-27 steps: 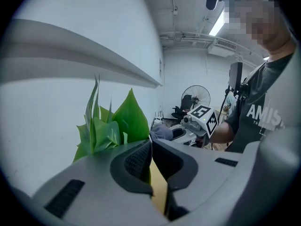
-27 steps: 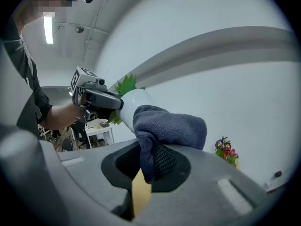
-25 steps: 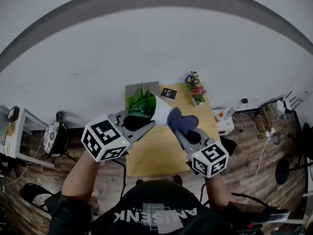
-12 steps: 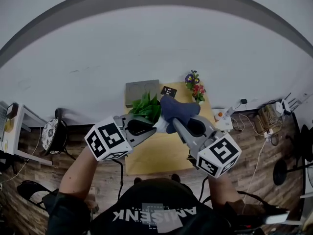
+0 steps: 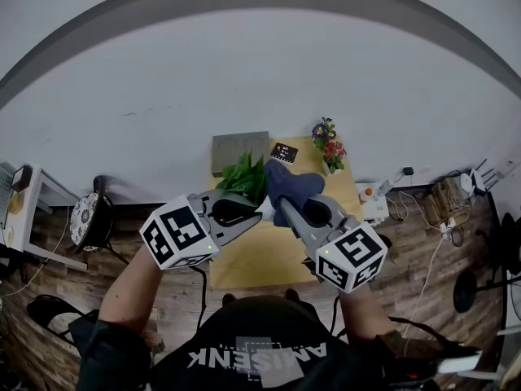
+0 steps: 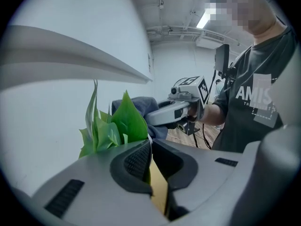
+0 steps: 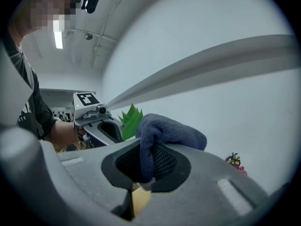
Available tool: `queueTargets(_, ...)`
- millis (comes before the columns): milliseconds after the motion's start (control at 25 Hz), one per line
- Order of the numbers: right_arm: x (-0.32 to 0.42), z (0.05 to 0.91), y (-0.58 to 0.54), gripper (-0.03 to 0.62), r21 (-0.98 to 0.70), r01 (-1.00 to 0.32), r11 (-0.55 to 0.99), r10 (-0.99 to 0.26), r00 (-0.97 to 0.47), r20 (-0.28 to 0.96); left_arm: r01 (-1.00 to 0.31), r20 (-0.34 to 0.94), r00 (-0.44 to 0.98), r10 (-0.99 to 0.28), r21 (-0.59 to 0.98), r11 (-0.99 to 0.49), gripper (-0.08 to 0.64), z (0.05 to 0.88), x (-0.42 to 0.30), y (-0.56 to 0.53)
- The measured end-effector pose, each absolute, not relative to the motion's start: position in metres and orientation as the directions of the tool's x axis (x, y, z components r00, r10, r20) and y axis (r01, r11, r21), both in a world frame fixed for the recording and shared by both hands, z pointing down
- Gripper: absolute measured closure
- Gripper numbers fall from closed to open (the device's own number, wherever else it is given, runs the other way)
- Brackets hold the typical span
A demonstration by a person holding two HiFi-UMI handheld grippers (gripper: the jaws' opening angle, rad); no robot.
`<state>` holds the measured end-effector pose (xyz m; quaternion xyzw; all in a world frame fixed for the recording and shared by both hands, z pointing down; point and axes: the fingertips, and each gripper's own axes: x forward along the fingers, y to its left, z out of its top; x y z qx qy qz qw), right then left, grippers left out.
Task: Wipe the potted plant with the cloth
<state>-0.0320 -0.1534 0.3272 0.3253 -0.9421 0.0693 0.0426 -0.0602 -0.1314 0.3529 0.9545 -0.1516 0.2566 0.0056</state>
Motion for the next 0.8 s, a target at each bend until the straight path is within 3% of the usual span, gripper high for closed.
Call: queueTargets(800,0.021,0.415,-0.162,0.563,-0.221,-0.718,0.659,-0.658,-0.694,0.293,-0.240,0.522,0.807,-0.274,-0.135,-0.961,0.548,0.351,-0.067,-0.135)
